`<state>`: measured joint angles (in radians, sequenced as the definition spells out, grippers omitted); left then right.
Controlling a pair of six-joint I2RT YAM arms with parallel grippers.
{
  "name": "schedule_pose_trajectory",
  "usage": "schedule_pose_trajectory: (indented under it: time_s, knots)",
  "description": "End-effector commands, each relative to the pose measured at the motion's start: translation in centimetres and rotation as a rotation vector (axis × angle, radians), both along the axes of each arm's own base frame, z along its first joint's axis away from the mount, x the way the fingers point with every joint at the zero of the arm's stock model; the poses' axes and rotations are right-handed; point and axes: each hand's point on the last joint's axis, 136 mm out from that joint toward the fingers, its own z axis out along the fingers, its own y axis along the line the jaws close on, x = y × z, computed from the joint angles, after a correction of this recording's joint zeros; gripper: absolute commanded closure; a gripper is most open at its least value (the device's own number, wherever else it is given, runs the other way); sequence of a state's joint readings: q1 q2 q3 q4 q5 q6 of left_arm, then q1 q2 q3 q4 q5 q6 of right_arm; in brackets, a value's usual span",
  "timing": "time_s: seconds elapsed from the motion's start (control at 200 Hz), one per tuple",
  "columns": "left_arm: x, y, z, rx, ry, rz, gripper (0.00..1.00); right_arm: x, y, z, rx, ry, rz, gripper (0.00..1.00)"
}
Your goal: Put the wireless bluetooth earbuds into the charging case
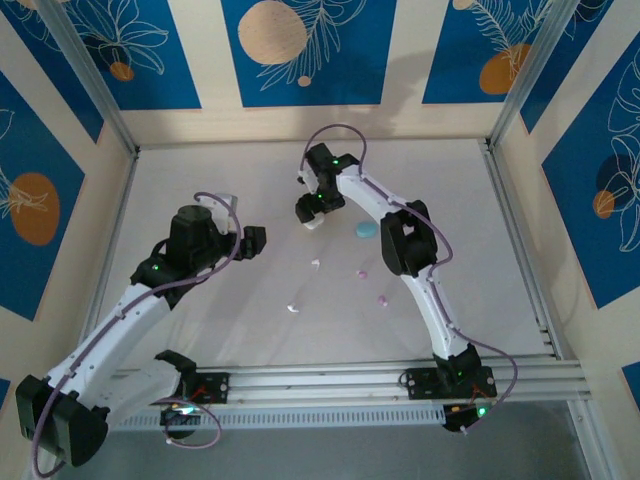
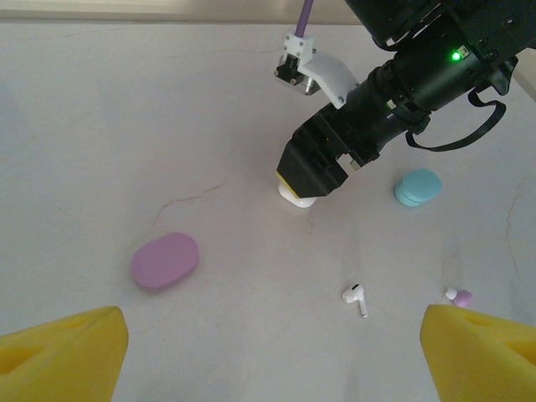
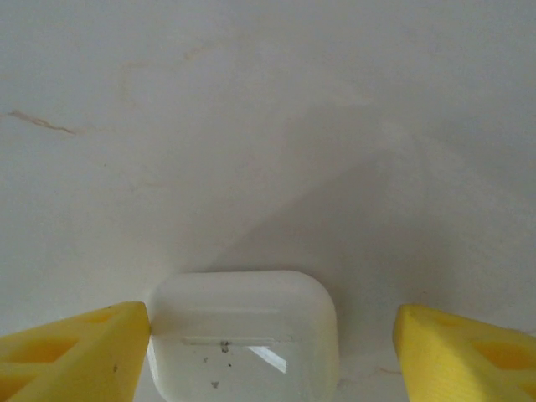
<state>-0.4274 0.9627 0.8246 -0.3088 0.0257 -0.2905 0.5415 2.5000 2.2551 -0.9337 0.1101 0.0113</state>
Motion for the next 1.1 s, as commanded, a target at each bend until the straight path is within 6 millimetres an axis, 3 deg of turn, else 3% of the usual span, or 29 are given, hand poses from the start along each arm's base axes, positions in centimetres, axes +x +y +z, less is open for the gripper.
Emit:
schedule_pose_trajectory:
  time_s: [0.0,0.275,0.485,0.615,0.785,0.91,0.99,1.095]
  knots:
    - [-0.2,0.4,-0.2,-0.011,0.008,0.006,0.1,-0.8,0.3,-0.7,-0.066,-0.002,0.072,0.23]
    - [-0.2,0.3,-0.1,-0.022,0.007,-0.001,0.1,-2.0,0.3,-2.5,-0.109,0.039,0.088,0.28]
    - [-0.3,0.4,-0.1,-0.038,0.011,0.007,0.1,-2.9,0.6,-1.2,-0.097,0.043,0.086,0.45]
    - [-0.4,0.3,0.1,-0.061,0.022,0.013,0.1,-4.2,1.4,2.0,-0.022,0.02,0.088,0.48]
    - [-0.5,-0.3,0.3,-0.133,0.059,0.011,0.13,-7.1,1.8,8.7,0.145,-0.088,0.091,0.49]
    - [-0.9,-1.8,1.1,-0.231,0.066,-0.043,0.15,-10.0,0.7,14.0,0.289,-0.183,0.051,0.49]
    - [-1.2,-3.5,2.8,-0.34,0.003,-0.133,0.18,-11.8,-0.4,17.2,0.412,-0.175,-0.018,0.49]
    - [-1.1,-4.2,4.0,-0.449,-0.057,-0.153,0.2,-13.4,-2.8,17.9,0.486,-0.068,-0.178,0.49]
